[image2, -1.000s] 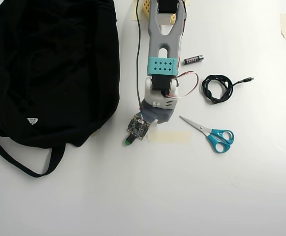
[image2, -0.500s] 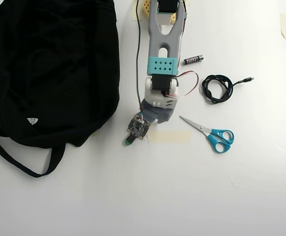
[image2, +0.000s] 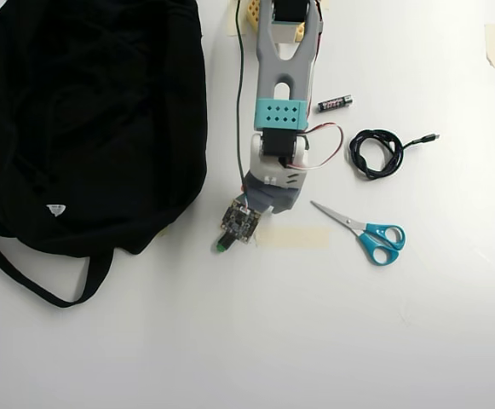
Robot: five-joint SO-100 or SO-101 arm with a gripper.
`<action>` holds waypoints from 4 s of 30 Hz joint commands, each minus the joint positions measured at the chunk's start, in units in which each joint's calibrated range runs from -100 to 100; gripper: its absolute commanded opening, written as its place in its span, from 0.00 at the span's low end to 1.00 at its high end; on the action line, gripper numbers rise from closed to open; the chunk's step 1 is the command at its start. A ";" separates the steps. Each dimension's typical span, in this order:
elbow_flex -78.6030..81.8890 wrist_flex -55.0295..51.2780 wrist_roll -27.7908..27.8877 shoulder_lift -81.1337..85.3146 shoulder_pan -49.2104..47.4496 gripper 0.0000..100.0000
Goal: Put the green marker into the black bag
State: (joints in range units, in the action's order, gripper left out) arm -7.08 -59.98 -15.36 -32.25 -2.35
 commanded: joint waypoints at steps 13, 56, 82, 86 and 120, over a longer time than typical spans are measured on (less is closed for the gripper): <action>0.25 0.12 0.99 0.14 0.93 0.08; -0.65 -0.05 1.99 1.47 1.00 0.02; -2.54 -2.89 4.03 4.95 1.08 0.02; -2.54 -2.98 4.56 5.95 1.08 0.02; -2.54 -9.18 11.90 16.07 0.41 0.02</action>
State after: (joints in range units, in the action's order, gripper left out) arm -7.47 -68.31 -4.52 -21.21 -1.54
